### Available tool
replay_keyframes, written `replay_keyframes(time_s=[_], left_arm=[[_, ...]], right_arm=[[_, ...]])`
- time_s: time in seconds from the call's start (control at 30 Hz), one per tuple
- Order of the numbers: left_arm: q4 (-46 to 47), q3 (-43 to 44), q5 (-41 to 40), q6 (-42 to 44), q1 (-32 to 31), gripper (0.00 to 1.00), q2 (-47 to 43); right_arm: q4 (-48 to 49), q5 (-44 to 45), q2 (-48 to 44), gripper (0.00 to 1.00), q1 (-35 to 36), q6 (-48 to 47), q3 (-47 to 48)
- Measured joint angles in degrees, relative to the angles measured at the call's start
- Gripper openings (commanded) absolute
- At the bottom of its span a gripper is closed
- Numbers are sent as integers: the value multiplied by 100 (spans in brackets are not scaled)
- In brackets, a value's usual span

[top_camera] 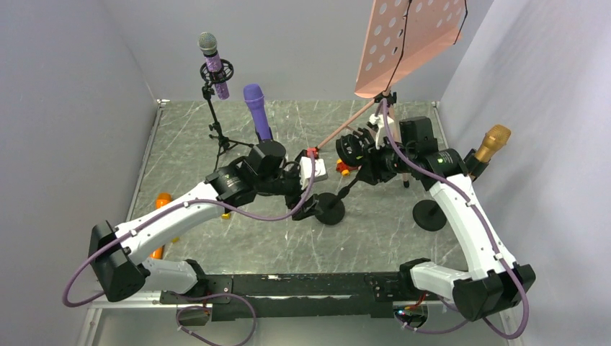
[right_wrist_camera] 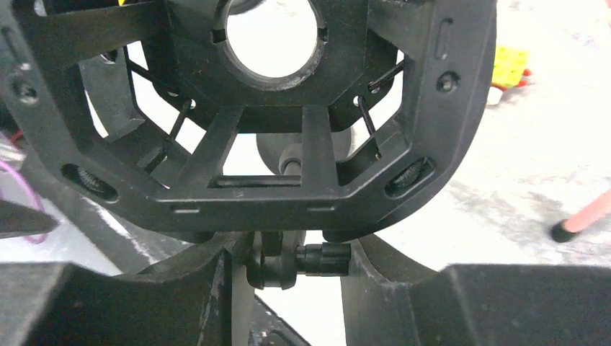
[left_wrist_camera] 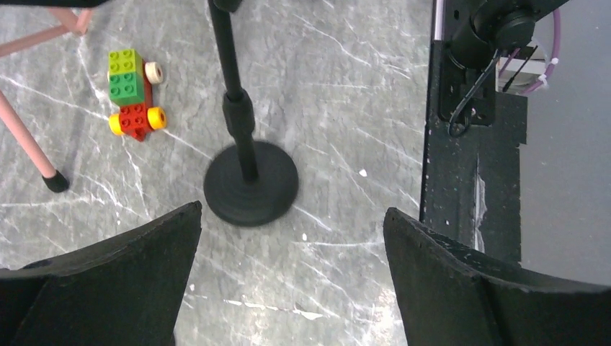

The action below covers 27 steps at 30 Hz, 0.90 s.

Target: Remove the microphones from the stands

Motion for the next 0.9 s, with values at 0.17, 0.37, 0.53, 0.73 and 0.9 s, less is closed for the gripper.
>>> replay_keyframes(time_s=[0.17,0.37,0.53,0.73,0.9], left_arm=[[-422,127,55,-107,133,99,-140],[-520,125,350,-160,422,99,-450],[-463,114,774,-391,807,99,-481],[-149,-61,1163,-745,1108,99,-612],[39,-308,1307,-898,1325,99,-896]], right_arm=[[-173,699,308,0,332,-522,455],[-181,1084,378,0,820,-942,505],[-26,1147,498,0,896,-988,494],[452,1287,813,0,1169,-981,492],[516,1379,1180,0,1231,-927,315]])
